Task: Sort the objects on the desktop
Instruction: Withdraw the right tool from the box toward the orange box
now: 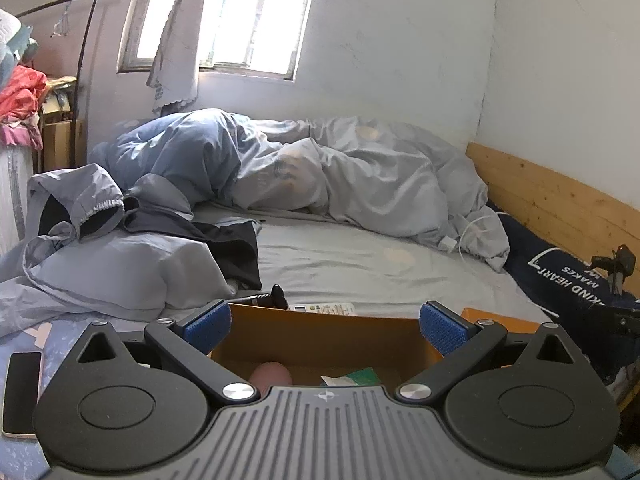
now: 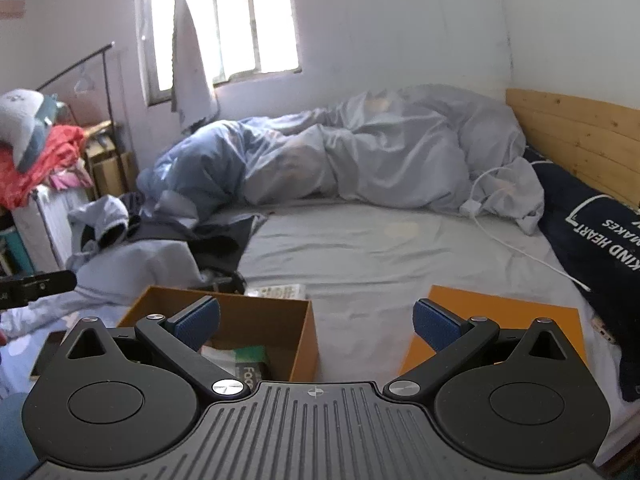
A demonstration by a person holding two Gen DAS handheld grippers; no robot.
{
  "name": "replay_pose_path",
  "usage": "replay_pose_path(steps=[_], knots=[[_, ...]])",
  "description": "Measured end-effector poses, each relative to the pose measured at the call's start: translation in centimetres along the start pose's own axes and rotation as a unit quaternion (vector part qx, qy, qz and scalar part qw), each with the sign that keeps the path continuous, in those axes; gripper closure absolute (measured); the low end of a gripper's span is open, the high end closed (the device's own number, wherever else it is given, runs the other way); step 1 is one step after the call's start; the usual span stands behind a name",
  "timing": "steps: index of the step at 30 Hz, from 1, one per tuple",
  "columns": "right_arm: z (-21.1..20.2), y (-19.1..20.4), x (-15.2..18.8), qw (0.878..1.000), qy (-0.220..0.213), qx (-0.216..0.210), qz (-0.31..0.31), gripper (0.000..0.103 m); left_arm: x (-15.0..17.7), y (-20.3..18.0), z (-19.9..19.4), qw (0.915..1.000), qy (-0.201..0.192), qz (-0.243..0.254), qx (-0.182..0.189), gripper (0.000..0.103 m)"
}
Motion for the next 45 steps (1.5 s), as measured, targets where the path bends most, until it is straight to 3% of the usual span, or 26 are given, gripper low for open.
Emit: replay_pose_path(steps=[37, 45], knots=[[0.6, 0.0, 0.1, 1.0, 0.016, 0.009, -0.007, 0.0, 0.4, -0.4, 0.4, 1.0, 0.006, 0.007, 0.0, 0.0], [0.2, -1.0, -0.3, 1.0, 0.016, 0.012, 0.014, 0.0, 0.1, -1.2, 0.3, 0.9998, 0.004, 0.016, 0.006, 0.0]])
Point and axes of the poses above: each gripper's, at about its wrist camera, not at the fingertips, and z roughly the way its jaws point, y to its left, x to its underside, the point moved 10 cm from there along z, roughly the way its jaws point, and after that the axes turned 1 degree about x, right-handed, at the moved point
